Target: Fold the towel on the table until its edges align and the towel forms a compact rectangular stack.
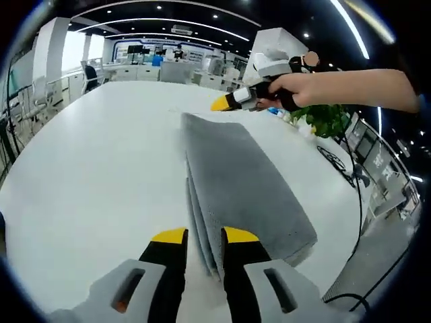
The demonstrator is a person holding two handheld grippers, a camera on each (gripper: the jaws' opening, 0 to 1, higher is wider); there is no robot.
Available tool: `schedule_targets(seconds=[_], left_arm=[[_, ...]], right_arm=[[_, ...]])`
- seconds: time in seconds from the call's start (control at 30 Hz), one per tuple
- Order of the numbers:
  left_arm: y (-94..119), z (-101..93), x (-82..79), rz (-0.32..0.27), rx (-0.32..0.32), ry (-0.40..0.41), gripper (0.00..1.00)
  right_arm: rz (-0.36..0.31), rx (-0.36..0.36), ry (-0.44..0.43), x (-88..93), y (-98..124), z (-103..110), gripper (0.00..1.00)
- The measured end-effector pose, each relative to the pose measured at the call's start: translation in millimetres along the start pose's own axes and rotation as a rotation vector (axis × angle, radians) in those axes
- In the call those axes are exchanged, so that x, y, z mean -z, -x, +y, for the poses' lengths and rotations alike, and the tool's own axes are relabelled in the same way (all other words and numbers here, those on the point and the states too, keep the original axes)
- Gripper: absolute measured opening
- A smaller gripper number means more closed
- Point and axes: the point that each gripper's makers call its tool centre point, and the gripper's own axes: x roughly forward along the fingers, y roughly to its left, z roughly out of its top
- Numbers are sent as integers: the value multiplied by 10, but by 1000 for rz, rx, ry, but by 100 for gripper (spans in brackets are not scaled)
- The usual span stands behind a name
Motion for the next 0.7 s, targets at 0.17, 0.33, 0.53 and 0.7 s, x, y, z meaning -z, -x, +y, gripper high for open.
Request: schedule_targets(seconds=[0.17,0.33,0.53,0.7], left_arm=[[-90,27,-82,22,-4,-109,22],[-196,23,-164,27,21,-157,23],[-305,80,-301,29,34,-166,26],[-390,108,-444,25,47,-174,32]], right_arm=[[8,14,-30,160,126,-94,24],[4,22,-63,292,250,-155,26],[-7,62,-119,470,394,-308,31],[-10,75,-155,604,490,-410,38]])
